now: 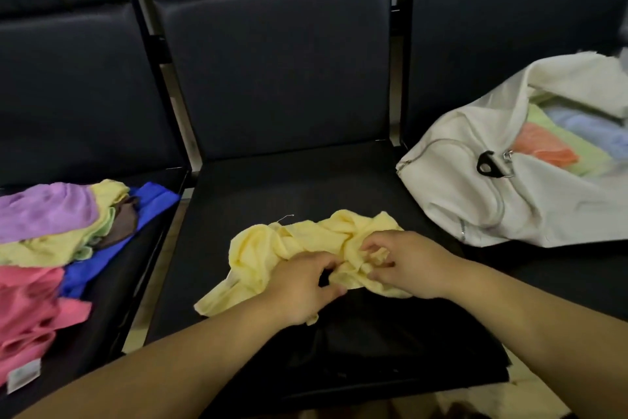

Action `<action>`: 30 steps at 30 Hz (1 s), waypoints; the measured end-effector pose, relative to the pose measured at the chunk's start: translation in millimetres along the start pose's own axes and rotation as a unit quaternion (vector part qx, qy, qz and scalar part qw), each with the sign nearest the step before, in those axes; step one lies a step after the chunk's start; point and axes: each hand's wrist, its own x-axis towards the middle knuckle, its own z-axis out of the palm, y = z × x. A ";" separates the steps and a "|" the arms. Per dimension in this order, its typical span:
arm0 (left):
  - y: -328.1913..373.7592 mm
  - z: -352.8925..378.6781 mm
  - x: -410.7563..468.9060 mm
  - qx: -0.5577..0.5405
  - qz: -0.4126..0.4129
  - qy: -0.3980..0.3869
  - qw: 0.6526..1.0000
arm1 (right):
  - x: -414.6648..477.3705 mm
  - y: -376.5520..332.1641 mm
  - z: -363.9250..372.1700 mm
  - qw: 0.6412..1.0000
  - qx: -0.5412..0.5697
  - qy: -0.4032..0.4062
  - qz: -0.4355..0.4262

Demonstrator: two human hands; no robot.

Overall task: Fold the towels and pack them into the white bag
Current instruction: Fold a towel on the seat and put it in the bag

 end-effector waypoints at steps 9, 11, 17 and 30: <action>12.9 -19.2 -1.6 -0.174 -0.020 0.063 0.983 | 8.4 -3.3 2.6 0.994 0.079 0.078 -0.026; 22.2 -46.8 -12.0 -0.226 0.004 0.068 0.972 | 11.2 -14.0 -2.6 0.984 0.100 0.131 -0.060; 33.2 -117.4 -40.3 -0.275 0.022 0.092 0.957 | 1.6 -58.4 -43.1 0.947 0.263 0.158 -0.099; 32.4 -139.5 -47.1 -0.450 0.049 0.202 0.869 | -7.4 -92.9 -57.0 0.906 0.391 0.026 -0.159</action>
